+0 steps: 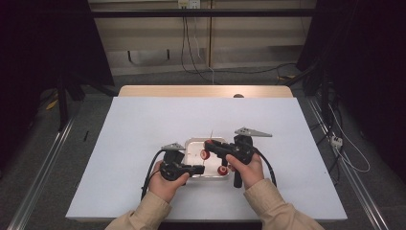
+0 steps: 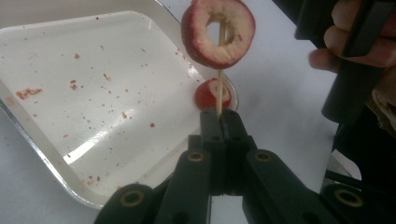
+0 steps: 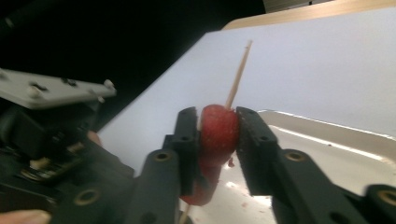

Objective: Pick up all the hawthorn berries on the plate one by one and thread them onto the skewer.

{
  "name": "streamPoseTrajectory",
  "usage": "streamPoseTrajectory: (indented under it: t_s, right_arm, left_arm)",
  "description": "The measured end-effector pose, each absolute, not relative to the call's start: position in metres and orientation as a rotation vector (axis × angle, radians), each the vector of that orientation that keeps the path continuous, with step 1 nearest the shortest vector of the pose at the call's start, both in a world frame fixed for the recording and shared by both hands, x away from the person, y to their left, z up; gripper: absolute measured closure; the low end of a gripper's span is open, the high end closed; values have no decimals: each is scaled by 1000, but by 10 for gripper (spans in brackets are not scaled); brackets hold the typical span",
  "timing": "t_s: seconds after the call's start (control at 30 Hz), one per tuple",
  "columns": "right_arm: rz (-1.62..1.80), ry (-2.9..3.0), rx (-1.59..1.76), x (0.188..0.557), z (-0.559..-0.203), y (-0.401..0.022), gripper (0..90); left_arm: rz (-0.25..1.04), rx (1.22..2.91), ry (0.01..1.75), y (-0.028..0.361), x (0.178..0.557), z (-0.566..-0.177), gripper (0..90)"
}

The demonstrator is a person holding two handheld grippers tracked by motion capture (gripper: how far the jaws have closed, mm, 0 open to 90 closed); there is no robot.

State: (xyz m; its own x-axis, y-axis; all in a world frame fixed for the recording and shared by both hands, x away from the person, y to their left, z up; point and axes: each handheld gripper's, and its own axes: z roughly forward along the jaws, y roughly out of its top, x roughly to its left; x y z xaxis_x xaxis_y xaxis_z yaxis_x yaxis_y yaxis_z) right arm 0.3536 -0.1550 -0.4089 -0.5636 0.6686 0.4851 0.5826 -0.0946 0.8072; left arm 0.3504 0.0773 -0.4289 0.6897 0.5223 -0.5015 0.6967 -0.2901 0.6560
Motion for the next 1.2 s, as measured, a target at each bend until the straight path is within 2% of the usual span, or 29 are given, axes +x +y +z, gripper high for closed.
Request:
streamPoseTrajectory:
  t_s: [0.07,0.2,0.37,0.57,0.8,1.2]
  right_arm:
    - [1773,2068,1443,353,-410,-155,566]
    - [1754,2051,1420,351,-408,-165,487]
    - [1657,2074,1422,350,-410,-180,318]
    - [1497,2127,1400,347,-419,-188,191]
    - [1418,2168,1376,342,-426,-193,164]
    - [1367,2205,1351,332,-435,-201,206]
  left_arm:
    - [-228,1964,957,81,352,-429,900]
    - [-195,1958,962,88,352,-427,900]
    - [-185,1953,951,92,353,-424,900]
    - [-172,1946,934,95,351,-421,898]
    - [-168,1935,942,99,353,-421,898]
    - [-161,1938,938,99,354,-420,897]
